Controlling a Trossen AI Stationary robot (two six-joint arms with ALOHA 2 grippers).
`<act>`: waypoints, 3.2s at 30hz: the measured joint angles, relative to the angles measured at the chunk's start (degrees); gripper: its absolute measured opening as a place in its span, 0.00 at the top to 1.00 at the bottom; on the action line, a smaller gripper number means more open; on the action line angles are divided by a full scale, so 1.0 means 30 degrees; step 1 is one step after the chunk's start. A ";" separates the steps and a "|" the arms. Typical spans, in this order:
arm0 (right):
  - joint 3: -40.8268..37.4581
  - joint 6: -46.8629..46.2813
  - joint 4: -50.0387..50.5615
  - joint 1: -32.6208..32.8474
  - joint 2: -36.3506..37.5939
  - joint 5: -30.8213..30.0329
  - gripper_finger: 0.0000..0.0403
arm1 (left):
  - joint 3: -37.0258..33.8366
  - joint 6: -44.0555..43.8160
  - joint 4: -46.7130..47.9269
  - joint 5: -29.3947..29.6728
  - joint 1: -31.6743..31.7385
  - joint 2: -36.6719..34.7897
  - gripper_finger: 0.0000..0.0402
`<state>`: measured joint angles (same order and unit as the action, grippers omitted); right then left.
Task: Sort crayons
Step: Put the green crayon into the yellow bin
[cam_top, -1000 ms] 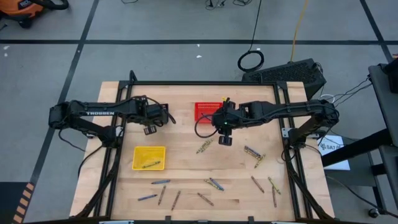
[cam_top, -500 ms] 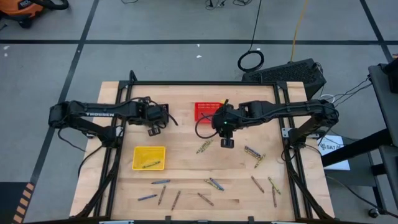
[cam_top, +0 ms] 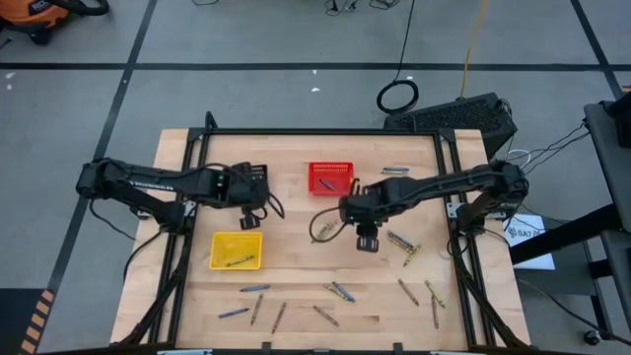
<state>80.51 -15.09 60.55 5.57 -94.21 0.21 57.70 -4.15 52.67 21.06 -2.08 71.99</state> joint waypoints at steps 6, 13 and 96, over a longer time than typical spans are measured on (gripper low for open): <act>-0.0021 -0.2577 0.0816 0.1412 0.0000 -0.0005 0.69 | 0.0042 -0.0026 -0.0127 0.0007 -0.1156 0.0000 0.82; -0.0021 -0.6316 0.2513 0.3453 0.0000 -0.0431 0.69 | 0.0042 -0.0003 -0.1056 0.0244 -0.2265 0.0000 0.82; -1.0323 -3.4430 -0.2263 1.7556 0.0159 -0.0605 0.99 | 0.0049 -0.0015 -0.2967 0.0576 -0.2604 0.0000 0.82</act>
<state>49.54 -118.38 53.76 58.24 -93.74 -1.60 57.84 -4.20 43.77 22.79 -9.89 71.99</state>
